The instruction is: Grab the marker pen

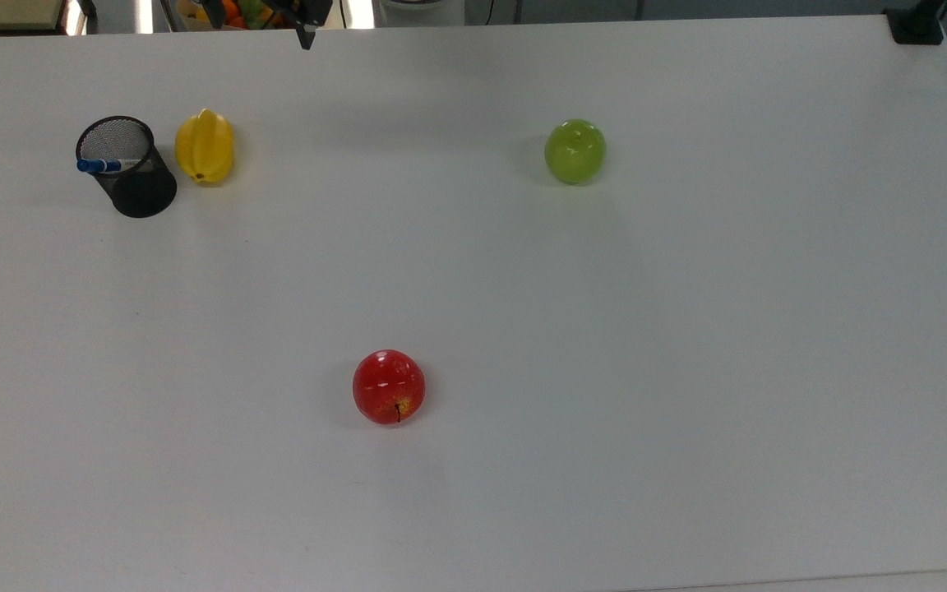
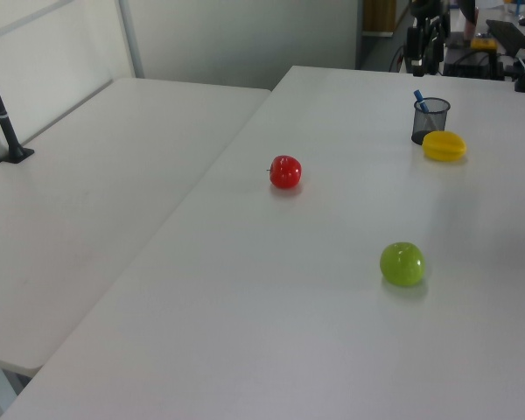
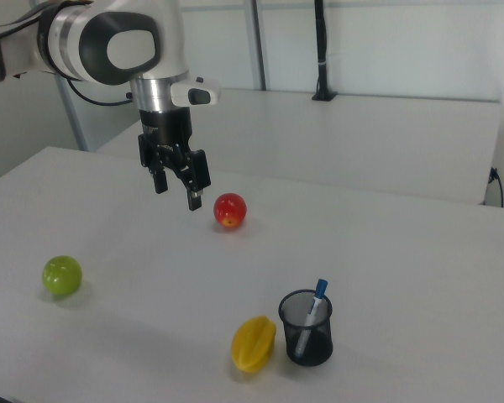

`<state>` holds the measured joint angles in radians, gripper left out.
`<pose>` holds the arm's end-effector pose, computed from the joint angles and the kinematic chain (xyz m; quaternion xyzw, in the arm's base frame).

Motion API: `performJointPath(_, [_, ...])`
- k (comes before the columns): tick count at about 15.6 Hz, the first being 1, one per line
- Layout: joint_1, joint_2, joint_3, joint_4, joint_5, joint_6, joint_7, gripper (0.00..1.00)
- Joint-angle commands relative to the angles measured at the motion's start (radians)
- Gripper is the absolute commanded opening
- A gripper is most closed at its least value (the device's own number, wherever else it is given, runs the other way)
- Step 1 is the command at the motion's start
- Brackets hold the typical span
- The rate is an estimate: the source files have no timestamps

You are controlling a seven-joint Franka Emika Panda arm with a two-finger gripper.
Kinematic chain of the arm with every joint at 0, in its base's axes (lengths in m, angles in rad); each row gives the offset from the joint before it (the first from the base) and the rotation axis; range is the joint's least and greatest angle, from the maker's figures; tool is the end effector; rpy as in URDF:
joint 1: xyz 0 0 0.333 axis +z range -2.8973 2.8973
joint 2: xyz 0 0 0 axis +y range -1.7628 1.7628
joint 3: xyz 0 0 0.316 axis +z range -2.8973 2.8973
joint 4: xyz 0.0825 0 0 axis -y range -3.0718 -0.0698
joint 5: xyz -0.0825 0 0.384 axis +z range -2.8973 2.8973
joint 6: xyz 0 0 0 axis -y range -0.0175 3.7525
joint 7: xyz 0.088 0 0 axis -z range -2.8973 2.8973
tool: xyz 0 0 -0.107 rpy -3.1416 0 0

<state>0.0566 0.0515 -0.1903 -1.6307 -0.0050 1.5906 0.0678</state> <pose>0.5623 -0.0737 0.5696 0.9939 -0.1004 -0.0455 0.0059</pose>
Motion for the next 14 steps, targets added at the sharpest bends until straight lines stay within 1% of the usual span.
performJointPath(1, [-0.026,-0.019,0.002,0.012,-0.003,-0.012,0.007,1.00])
performJointPath(6, [-0.027,-0.013,-0.005,0.018,0.005,0.002,0.009,1.00])
performJointPath(8, [-0.026,-0.006,-0.006,0.043,0.019,-0.008,0.013,1.00])
performJointPath(14, [-0.029,-0.002,-0.015,0.069,0.026,-0.003,0.007,1.00])
